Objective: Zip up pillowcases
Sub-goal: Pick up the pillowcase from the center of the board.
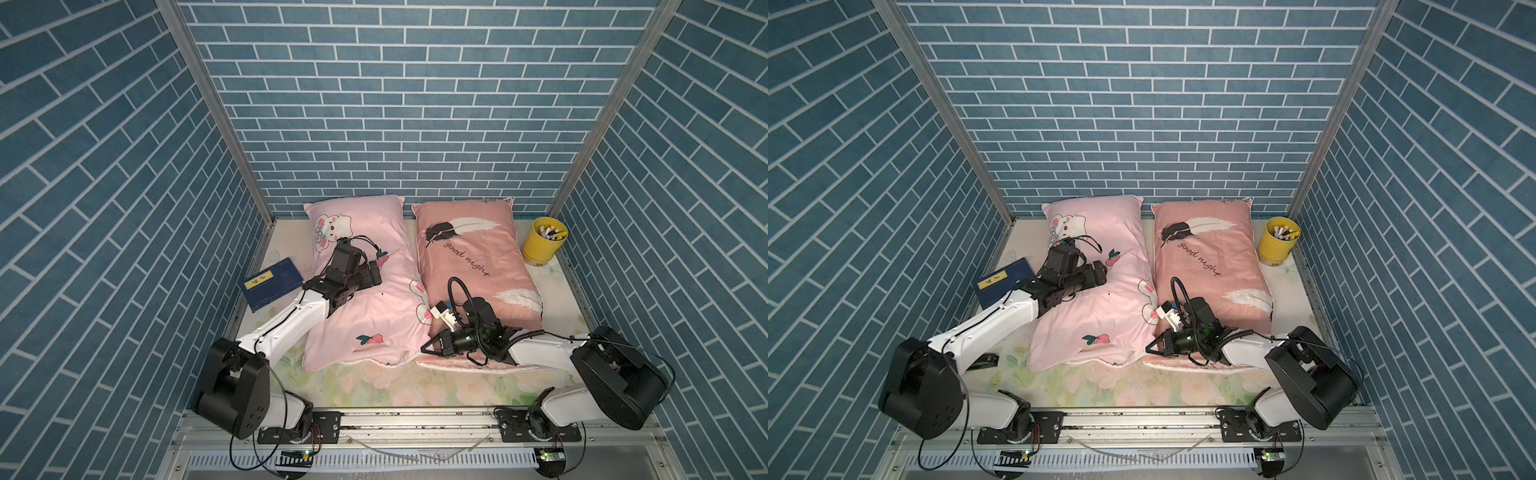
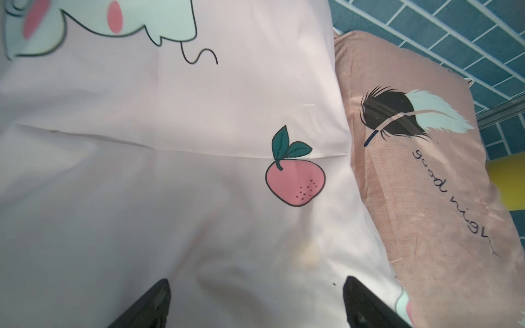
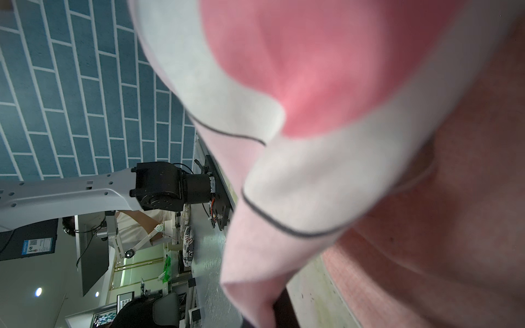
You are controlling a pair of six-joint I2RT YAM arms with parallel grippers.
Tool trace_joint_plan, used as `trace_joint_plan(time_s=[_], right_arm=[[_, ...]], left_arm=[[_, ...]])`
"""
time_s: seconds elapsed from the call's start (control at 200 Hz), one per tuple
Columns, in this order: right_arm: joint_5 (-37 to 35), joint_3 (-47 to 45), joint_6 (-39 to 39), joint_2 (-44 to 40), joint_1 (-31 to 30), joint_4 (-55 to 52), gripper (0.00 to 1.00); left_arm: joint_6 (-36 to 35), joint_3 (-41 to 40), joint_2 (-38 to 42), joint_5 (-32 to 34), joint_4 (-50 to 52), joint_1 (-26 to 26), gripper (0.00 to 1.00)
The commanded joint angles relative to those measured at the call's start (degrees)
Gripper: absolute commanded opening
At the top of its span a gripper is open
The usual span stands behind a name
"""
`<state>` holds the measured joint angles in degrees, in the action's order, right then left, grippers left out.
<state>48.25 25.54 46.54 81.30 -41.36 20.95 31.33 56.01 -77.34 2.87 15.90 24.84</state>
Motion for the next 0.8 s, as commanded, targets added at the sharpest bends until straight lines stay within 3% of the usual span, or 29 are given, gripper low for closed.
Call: trace_joint_plan(time_s=[0.0,0.17,0.285,0.365,0.445,0.675,0.795], right_arm=[[-1.0,2.7,1.4,-3.1,-0.4,-4.9,0.00],[-0.9,5.3,1.4,-4.9,-0.2,-10.4,0.00],[-0.6,7.1,2.2,-4.4,-0.3,-11.8,0.00],[-0.7,7.3,3.6,-4.5,-0.3,-10.5,0.00],[-1.6,7.8,4.4,-4.2,-0.3,-10.1,0.00],[-1.6,6.7,8.7,-4.4,-0.2,-5.9,0.00],[-1.4,6.8,9.1,-5.0,-0.2,-6.0,0.00]], left_arm=[[-5.6,2.7,4.6,2.9,14.0,0.8,0.97],[-8.0,8.3,11.3,0.7,29.1,4.1,0.95],[-5.1,9.6,13.7,-12.1,32.7,7.7,0.84],[1.3,5.5,15.5,-22.4,26.0,11.2,0.72],[8.3,-0.1,16.7,-27.5,16.7,15.0,0.60],[21.8,-14.6,14.8,-31.0,-7.1,20.4,0.44],[23.8,-17.1,12.4,-30.8,-12.9,21.1,0.39]])
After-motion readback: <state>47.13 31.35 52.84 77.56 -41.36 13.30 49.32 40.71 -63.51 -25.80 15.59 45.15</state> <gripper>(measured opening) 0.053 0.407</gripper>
